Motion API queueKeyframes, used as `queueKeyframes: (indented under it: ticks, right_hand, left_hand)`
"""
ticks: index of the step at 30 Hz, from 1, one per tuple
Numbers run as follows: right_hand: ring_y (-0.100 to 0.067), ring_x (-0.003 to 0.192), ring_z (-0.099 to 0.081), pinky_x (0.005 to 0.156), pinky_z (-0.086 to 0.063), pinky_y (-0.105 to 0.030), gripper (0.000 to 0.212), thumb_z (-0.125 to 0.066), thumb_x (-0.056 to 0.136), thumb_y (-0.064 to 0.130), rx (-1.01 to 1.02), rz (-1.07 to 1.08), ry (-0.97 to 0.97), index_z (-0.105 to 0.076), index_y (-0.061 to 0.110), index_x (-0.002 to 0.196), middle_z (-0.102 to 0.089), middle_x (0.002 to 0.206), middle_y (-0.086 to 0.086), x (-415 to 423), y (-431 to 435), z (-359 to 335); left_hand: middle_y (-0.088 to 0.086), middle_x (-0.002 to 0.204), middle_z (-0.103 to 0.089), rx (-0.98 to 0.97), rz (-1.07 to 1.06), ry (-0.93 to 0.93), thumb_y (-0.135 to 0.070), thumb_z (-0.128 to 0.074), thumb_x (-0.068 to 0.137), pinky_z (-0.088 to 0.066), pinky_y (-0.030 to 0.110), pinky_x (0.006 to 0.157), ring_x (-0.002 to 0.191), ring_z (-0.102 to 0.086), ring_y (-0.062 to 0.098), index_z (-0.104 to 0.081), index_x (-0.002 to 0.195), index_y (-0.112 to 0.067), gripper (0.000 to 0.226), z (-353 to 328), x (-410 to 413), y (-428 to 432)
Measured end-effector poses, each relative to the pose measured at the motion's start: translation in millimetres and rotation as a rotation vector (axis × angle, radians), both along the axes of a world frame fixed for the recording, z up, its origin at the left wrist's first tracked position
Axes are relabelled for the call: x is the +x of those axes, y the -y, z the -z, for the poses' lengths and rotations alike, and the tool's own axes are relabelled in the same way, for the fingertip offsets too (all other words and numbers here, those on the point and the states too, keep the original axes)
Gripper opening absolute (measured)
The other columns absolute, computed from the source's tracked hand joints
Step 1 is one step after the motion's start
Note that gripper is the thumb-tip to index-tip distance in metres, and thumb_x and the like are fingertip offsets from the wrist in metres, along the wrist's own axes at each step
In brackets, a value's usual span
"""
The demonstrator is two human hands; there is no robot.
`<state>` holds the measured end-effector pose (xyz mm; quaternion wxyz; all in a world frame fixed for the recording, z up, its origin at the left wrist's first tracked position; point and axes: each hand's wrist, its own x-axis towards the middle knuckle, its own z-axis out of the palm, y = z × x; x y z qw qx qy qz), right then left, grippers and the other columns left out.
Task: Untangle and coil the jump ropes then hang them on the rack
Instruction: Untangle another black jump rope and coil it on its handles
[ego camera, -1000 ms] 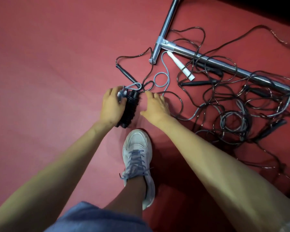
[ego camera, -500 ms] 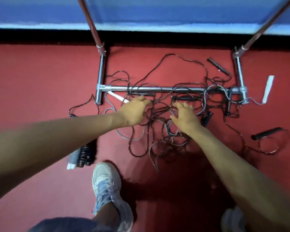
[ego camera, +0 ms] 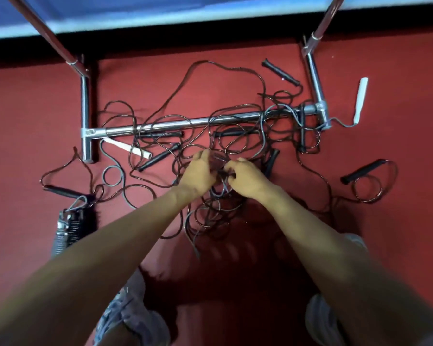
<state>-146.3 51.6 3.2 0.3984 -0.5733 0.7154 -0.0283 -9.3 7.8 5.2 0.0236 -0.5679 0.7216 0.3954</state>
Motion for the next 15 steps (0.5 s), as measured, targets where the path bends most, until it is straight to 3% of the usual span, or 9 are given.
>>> queueKeyframes:
  ticks: [4, 7, 10, 15]
  right_hand:
    - [-0.031, 0.116, -0.054, 0.098, -0.037, -0.027, 0.03, -0.054, 0.083, -0.003, -0.027, 0.002, -0.017, -0.066, 0.007, 0.109, -0.059, 0.117, -0.013, -7, -11, 2]
    - [-0.031, 0.104, -0.059, 0.091, -0.043, -0.031, 0.033, -0.048, 0.082, -0.01, -0.143, 0.11, -0.038, -0.068, 0.007, 0.103, -0.06, 0.11, -0.013, -13, -16, -10]
    - [-0.029, 0.101, -0.06, 0.09, -0.046, -0.035, 0.038, -0.045, 0.08, -0.012, -0.234, 0.165, -0.009, -0.066, 0.008, 0.105, -0.059, 0.11, -0.011, -18, -16, -38]
    - [-0.025, 0.111, -0.058, 0.098, -0.042, -0.028, 0.035, -0.05, 0.085, -0.002, -0.176, 0.06, 0.008, -0.065, 0.011, 0.114, -0.06, 0.122, -0.009, -17, -22, -114]
  left_hand:
    - [0.016, 0.119, -0.056, -0.04, 0.041, 0.004, -0.001, -0.063, 0.081, -0.041, 0.033, 0.097, 0.111, -0.055, 0.032, -0.054, 0.122, -0.006, 0.043, 5, 21, -10]
    - [0.007, 0.092, -0.066, -0.071, 0.048, -0.07, 0.0, -0.066, 0.078, -0.049, 0.036, 0.082, 0.086, -0.061, 0.024, -0.061, 0.095, -0.015, 0.023, -8, 31, -18]
    - [0.002, 0.088, -0.067, -0.12, 0.031, -0.11, -0.005, -0.069, 0.082, -0.049, 0.033, 0.079, 0.079, -0.059, 0.019, -0.054, 0.073, -0.028, 0.029, -39, 31, -24]
    - [0.0, 0.08, -0.062, -0.221, -0.015, -0.167, -0.001, -0.064, 0.084, -0.046, 0.03, 0.071, 0.071, -0.057, 0.019, -0.054, 0.076, -0.023, 0.025, -106, 22, -38]
